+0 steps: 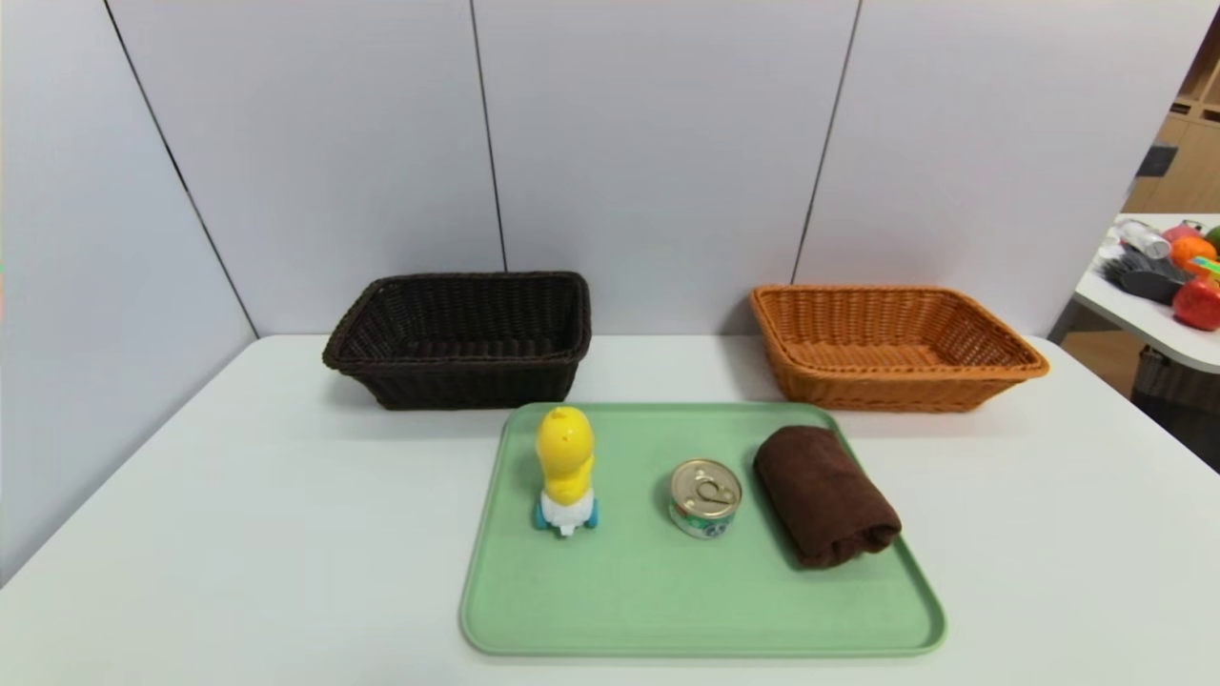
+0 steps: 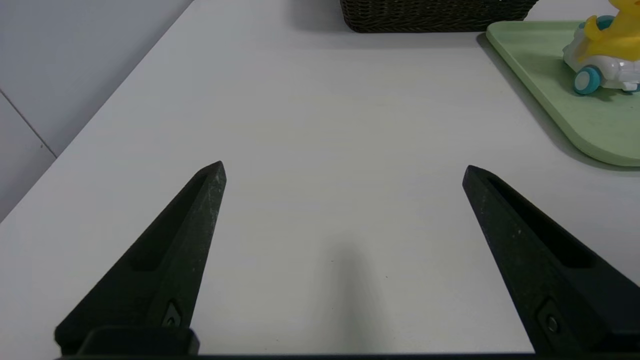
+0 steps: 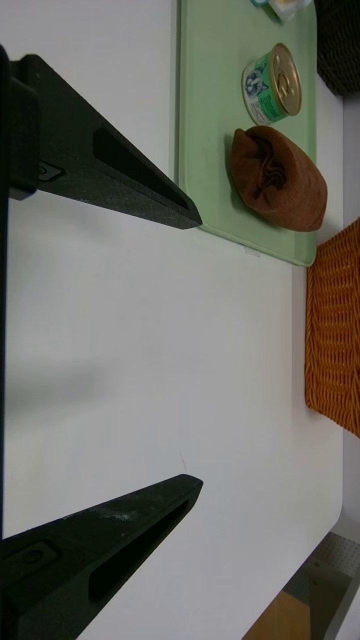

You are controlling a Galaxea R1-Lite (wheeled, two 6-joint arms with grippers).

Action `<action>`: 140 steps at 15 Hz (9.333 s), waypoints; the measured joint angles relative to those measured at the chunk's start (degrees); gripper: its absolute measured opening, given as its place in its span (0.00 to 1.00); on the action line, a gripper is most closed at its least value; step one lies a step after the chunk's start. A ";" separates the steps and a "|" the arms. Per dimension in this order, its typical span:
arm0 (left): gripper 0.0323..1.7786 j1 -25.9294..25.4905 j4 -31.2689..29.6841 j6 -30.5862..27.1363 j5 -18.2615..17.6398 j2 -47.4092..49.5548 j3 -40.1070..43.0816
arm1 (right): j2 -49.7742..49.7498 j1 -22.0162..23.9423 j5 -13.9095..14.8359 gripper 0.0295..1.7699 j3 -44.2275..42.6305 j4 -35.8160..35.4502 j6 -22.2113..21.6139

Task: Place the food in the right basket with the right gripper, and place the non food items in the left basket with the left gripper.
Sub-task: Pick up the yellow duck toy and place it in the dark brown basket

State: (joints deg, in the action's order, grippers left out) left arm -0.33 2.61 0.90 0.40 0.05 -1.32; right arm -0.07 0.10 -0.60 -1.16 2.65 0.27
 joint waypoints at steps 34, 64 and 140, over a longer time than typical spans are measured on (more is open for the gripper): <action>0.95 7.02 10.40 -7.12 -26.05 -49.05 -38.49 | 37.56 -1.55 -7.86 0.96 -21.93 4.63 1.41; 0.95 42.63 -34.79 -3.84 0.59 -92.61 -33.49 | 61.82 -0.51 -9.16 0.96 -24.09 -5.95 2.60; 0.95 47.79 -71.22 10.07 37.13 -123.04 -40.33 | 55.70 -1.48 -9.18 0.96 -22.76 -4.99 4.69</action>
State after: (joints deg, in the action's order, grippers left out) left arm 47.46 -68.61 10.97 37.53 -122.99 -41.64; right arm 55.63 -1.38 -9.78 -23.92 -2.34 4.96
